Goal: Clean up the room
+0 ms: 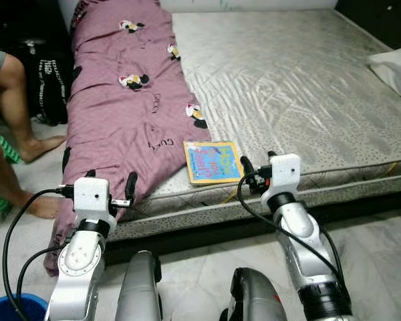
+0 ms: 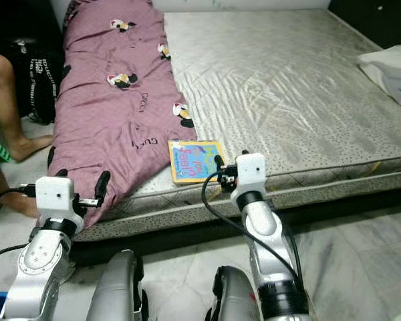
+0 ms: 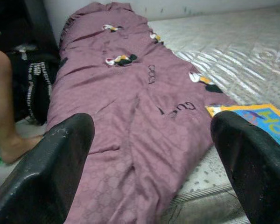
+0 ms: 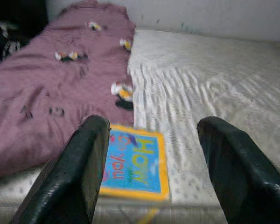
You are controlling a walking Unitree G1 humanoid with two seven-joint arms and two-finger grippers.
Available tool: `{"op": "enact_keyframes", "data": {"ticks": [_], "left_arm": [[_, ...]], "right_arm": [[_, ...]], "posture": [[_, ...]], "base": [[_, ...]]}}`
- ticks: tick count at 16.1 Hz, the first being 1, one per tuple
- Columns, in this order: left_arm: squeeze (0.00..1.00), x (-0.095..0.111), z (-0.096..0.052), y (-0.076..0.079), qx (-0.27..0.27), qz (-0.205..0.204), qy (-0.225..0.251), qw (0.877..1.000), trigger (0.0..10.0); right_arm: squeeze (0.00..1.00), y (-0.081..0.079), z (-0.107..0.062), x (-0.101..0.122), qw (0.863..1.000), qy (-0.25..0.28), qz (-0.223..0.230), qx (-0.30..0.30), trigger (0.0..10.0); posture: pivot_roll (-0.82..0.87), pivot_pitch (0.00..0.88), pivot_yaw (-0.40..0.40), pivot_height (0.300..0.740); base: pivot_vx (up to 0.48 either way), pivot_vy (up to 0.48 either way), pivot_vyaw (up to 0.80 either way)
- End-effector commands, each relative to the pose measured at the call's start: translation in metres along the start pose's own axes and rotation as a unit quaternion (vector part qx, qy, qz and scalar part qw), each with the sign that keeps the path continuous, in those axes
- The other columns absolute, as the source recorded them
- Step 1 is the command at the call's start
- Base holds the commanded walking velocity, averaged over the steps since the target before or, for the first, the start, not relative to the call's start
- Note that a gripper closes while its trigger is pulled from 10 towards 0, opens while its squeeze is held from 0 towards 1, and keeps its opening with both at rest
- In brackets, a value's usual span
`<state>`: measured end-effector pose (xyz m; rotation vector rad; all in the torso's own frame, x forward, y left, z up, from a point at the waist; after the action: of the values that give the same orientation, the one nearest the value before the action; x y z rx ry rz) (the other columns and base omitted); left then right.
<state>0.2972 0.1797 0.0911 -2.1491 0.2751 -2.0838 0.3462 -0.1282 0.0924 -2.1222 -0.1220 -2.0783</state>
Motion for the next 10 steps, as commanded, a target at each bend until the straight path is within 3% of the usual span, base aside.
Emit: {"op": "enact_keyframes", "data": {"ticks": [1, 10], "left_arm": [[0.0, -0.0009, -0.003, 0.0027, -0.005, -0.004, -0.005, 1.0, 10.0], [0.0, -0.0019, -0.0031, 0.006, -0.014, -0.009, -0.011, 1.0, 10.0]], "right_arm": [[0.0, 0.0005, -0.003, 0.0, 1.0, -0.004, -0.007, 0.004, 10.0], [0.0, 0.0028, -0.0025, -0.0007, 1.0, -0.008, -0.005, 0.0, 10.0]], "posture": [[0.0, 0.127, -0.045, 0.635], [0.01, 0.135, -0.029, 0.635]], "base": [[0.266, 0.0, 0.0], [0.293, 0.0, 0.0]]}}
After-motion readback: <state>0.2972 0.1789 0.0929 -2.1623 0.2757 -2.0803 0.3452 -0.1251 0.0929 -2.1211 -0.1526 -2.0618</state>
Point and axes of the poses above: a point about 5 cm out from each wrist's last joint towards the gripper, its own z axis pointing out of the wrist towards the gripper, its own x axis along the axis of the wrist's last joint, y = z × x, the point moved 6 cm from there along z, pointing out of the wrist towards the gripper, and after that the axes turned 7 degrees about z, right-handed, at the moved point
